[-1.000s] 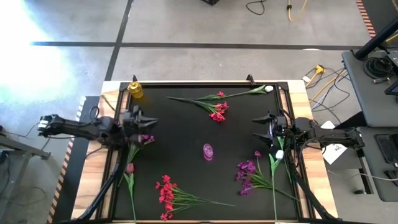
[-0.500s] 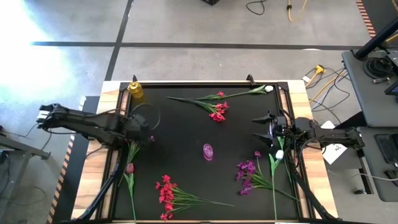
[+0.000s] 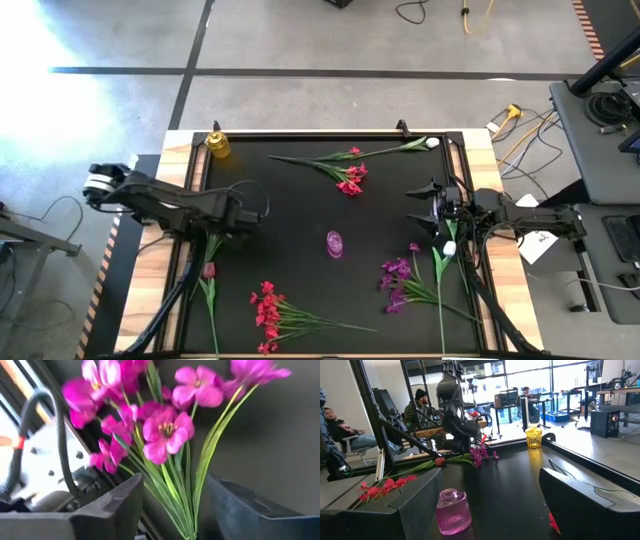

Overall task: Sort flowers into vase by color
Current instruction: Put the left violet flower into the yellow vase

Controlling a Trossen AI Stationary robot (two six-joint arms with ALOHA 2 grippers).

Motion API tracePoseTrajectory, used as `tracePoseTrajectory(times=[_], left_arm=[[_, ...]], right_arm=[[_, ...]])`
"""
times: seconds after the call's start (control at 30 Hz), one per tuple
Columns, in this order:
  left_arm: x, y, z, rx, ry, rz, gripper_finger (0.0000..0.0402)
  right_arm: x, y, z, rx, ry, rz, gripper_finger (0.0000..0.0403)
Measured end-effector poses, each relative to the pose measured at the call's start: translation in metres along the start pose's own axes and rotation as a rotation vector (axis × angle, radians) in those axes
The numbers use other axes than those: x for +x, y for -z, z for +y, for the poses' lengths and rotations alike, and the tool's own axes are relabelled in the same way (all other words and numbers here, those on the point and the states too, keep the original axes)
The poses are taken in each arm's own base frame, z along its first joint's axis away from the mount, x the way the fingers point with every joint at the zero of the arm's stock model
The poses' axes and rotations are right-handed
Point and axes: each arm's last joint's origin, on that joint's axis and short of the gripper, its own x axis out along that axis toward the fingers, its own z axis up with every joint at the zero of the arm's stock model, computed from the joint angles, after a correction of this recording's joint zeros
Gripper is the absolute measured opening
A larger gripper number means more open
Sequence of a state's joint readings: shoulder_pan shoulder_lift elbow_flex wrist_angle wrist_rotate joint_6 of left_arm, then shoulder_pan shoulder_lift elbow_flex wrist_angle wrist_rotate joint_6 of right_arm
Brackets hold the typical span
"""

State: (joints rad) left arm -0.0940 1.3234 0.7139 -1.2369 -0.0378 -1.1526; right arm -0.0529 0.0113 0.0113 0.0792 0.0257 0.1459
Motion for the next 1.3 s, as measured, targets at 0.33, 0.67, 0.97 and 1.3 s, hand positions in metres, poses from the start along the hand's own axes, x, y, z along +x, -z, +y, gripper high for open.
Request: tracePoseTrajectory(times=[0.33,0.67,0.97,1.3], left_arm=[[0.032,-0.020,-0.015,0.029,-0.152,0.197,0.0197],[0.057,-0.036,-0.024,0.156,-0.184,0.241,0.0052],[-0.011,-0.075,-0.034,0.121,-0.228,-0.438,0.0004],[-0.113,-0.100,0.048,-0.533,-0.419,-1.235,0.0002]], right_arm=[[0.000,0.000,0.000,0.000,0.000,0.000,0.0327],[0.000,0.000,0.000,0.000,0.000,0.000,0.0327],[0.000,0.000,0.000,0.000,0.000,0.000,0.0327],[0.000,0.000,0.000,0.000,0.001,0.003,0.0327]])
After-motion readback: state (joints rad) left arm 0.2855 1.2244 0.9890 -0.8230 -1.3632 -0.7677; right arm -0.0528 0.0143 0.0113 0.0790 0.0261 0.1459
